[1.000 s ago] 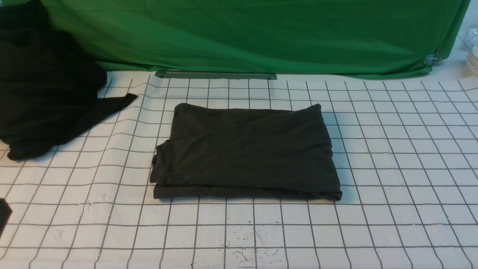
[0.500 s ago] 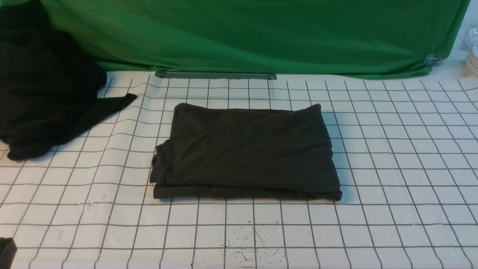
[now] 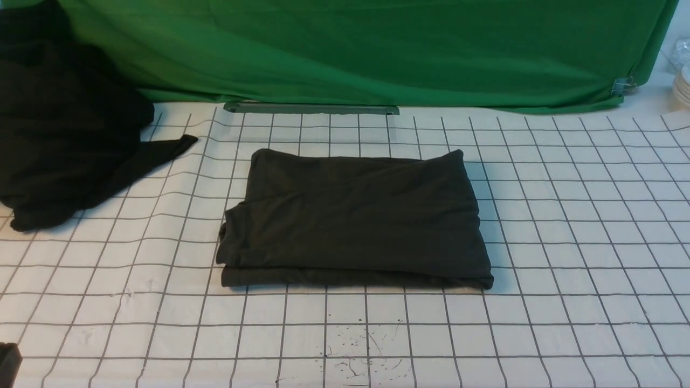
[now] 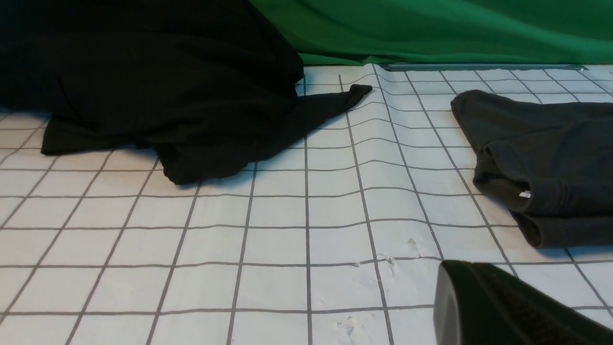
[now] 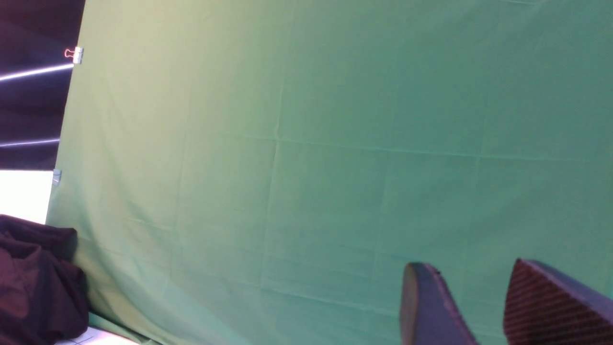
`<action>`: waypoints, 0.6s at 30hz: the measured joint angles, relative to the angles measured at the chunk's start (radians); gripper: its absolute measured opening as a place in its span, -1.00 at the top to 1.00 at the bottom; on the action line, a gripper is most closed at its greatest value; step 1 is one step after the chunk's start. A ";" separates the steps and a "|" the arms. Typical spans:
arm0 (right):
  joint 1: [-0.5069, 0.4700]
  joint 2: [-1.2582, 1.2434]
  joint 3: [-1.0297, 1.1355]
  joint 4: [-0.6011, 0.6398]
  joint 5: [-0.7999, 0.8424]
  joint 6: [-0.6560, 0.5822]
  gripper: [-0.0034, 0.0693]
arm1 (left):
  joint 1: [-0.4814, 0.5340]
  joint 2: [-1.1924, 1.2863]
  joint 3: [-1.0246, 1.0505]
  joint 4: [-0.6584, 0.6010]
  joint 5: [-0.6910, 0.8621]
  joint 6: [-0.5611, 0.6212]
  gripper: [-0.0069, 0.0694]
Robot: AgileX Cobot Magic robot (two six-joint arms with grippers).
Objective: Fold a long-sleeved shirt over a white checkered tablecloth.
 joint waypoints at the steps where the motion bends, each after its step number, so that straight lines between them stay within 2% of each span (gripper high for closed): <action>1: 0.000 0.000 0.000 0.000 0.000 -0.008 0.25 | 0.000 0.000 0.000 0.000 0.000 0.000 0.81; 4: 0.000 -0.009 0.000 0.000 0.031 -0.032 0.25 | 0.001 0.000 0.000 0.000 -0.001 0.000 0.81; 7: -0.058 -0.049 0.010 0.000 0.199 -0.075 0.25 | 0.002 -0.001 0.000 0.001 -0.001 0.000 0.81; 9: -0.160 -0.085 0.066 0.000 0.275 -0.082 0.25 | 0.002 -0.002 0.000 0.001 -0.001 0.000 0.81; 11: -0.217 -0.108 0.110 0.000 0.297 -0.087 0.25 | 0.002 -0.002 0.000 0.001 -0.001 0.001 0.81; 14: -0.378 -0.207 0.287 -0.001 0.326 -0.094 0.25 | 0.002 -0.002 0.000 0.001 -0.001 0.001 0.81; 18: -0.438 -0.236 0.377 -0.001 0.365 -0.091 0.25 | 0.002 -0.003 0.000 0.001 -0.002 0.001 0.81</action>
